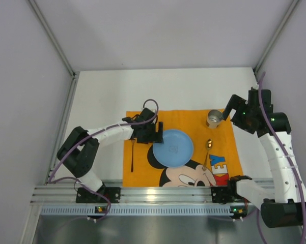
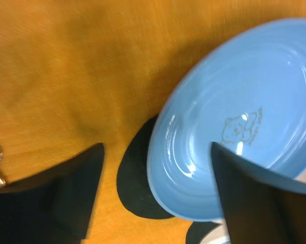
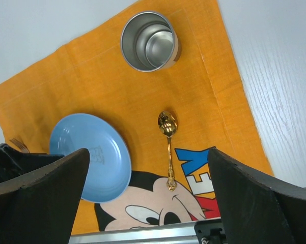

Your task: Set the dinner table for one person

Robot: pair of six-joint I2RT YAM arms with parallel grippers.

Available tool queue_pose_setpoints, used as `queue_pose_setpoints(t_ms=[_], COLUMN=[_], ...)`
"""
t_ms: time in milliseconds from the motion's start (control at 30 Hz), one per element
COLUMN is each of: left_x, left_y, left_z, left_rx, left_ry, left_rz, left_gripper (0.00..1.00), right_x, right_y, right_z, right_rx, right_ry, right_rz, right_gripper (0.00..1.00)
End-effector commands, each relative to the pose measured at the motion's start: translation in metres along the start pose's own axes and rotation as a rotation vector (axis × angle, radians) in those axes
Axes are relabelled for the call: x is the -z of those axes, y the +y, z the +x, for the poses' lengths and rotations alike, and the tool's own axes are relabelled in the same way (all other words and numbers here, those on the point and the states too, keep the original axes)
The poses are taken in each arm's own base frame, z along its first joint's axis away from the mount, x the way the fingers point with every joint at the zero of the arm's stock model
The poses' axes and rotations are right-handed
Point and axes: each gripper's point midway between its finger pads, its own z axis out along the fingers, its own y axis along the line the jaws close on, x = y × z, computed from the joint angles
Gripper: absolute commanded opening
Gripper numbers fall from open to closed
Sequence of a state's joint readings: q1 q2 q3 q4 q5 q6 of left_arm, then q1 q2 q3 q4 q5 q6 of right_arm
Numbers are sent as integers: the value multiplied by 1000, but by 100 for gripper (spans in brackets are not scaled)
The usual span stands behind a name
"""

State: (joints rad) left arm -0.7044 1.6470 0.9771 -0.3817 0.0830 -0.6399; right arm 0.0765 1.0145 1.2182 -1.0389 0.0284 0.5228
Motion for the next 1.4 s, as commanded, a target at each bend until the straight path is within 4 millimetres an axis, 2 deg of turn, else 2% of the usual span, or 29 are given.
queue_pose_setpoints(t_ms=[0,67,100,133,167,200,233,267,300,333,367,400,433,467,500,533,600,700,767,867,900,933,967,1000,1033,1100,1133,1233,1367], left_x=[30,55,70,90,105,123,158,178,180,212,226,196,215,210,196,194,182,158,150,137,142,128,138,134,121,114,101,101,97], left_y=[1,8,11,24,39,46,71,77,107,112,103,136,139,143,159,164,188,216,220,241,245,248,246,250,255,256,258,257,260], left_z=[-51,-64,-78,-94,-96,-109,-125,-140,-136,-143,-163,-137,-133,-125,-113,-107,-95,-89,-94,-104,-117,-119,-135,-138,-137,-142,-134,-138,-142], left_rx=[7,-19,-13,-16,-13,3,26,43,51,-10,-41,-91,-185,-221,-246,-280,-228,-149,-162,-130,-81,-78,-68,-56,-62,-69,-97,-97,-92], left_ry=[-208,-274,-318,-393,-408,-465,-574,-669,-696,-815,-970,-956,-1057,-1090,-1138,-1161,-1188,-1123,-1132,-1121,-1144,-1109,-1172,-1167,-1126,-1124,-1096,-1100,-1068], left_rz=[-101,-146,-174,-247,-322,-364,-453,-457,-503,-470,-368,-417,-431,-413,-429,-437,-467,-497,-495,-510,-512,-486,-466,-458,-465,-441,-440,-428,-440], left_gripper=[98,98,98,98,96,95,95,95,96,97,96,95,99,99,99,99,99,99,99,99,99,99,99,99,99,99,99,98,99], right_x=[9,12,13,14,16,17,19,20,20,19,18,17,16,15,15,15,18,24,30,35,34,35,31,29,26,20,18,2,-44], right_y=[3,3,3,2,3,2,2,1,2,2,1,2,2,2,7,10,17,31,39,47,49,52,54,58,59,64,66,63,42], right_z=[-1,0,0,1,1,2,2,6,8,10,15,17,19,21,24,24,23,21,21,21,23,23,27,29,31,30,28,27,41], right_rx=[24,27,28,31,33,31,32,32,32,29,33,39,38,37,49,54,71,133,182,257,288,306,328,342,348,360,361,363,335], right_ry=[-27,-37,-40,-42,-48,-49,-55,-54,-53,-53,-49,-53,-59,-82,-83,-97,-150,-213,-234,-250,-246,-245,-226,-216,-209,-210,-216,-226,-185], right_rz=[-29,-36,-40,-40,-48,-50,-55,-59,-64,-67,-74,-82,-88,-106,-142,-164,-226,-324,-379,-422,-434,-446,-457,-467,-471,-473,-470,-410,-257], right_gripper=[100,100,100,100,100,100,100,100,100,100,100,100,100,100,100,100,100,100,100,100,100,100,100,100,100,100,100,100,100])
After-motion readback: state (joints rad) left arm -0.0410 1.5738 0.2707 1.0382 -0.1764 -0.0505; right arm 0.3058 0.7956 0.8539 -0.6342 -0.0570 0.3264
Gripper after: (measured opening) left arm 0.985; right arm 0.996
